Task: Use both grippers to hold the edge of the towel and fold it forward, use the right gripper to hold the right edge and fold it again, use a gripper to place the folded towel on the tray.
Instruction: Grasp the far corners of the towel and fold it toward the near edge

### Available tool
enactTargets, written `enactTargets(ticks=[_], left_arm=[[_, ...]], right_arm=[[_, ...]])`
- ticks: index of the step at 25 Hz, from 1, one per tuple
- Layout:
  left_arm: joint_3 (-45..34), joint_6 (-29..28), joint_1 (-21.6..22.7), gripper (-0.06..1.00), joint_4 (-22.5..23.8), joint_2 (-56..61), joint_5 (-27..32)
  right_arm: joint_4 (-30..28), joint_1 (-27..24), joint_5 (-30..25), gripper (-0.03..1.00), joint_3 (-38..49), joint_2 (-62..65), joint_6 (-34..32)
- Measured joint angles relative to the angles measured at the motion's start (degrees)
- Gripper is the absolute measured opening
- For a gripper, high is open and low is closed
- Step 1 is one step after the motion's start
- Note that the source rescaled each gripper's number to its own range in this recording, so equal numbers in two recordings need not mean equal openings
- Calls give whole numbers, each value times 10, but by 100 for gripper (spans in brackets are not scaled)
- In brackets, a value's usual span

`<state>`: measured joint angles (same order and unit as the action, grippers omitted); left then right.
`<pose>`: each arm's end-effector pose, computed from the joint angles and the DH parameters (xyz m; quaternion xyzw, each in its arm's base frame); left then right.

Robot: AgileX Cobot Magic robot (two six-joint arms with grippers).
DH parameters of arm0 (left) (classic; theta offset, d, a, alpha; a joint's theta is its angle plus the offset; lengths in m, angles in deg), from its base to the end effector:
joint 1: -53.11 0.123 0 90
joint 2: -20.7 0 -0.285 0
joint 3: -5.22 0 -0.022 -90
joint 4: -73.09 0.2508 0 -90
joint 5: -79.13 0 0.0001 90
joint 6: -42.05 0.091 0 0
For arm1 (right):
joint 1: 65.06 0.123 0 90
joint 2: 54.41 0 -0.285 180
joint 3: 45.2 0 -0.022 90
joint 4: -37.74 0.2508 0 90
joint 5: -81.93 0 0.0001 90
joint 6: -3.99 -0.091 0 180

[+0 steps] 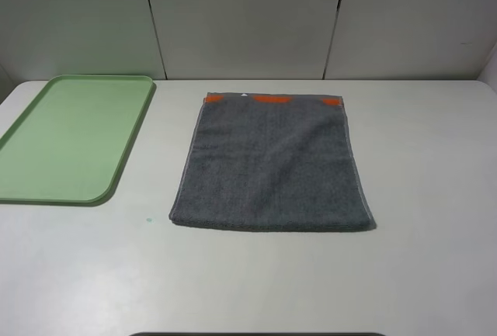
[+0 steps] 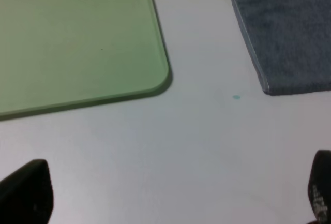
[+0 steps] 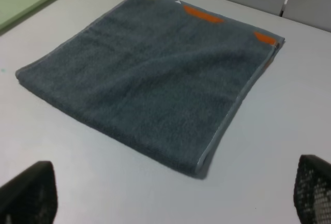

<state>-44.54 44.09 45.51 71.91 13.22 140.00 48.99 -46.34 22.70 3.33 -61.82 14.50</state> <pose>-0.0035 -0.0012 0.2714 0.0724 0.8546 -0.0352 0.5131 -0.0103 0.0126 0.2809 -0.2147 0.8122 0.1359 0.5251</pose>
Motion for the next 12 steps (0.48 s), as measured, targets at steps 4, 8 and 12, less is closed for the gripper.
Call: enactTargets(ticks=[4, 8, 12], left_arm=[[0, 0, 0, 98, 0, 0, 0], [0, 0, 0, 98, 0, 0, 0], [0, 0, 0, 98, 0, 0, 0]], right_arm=[[0, 0, 0, 100, 0, 0, 0], [0, 0, 0, 100, 0, 0, 0], [0, 0, 0, 100, 0, 0, 0]])
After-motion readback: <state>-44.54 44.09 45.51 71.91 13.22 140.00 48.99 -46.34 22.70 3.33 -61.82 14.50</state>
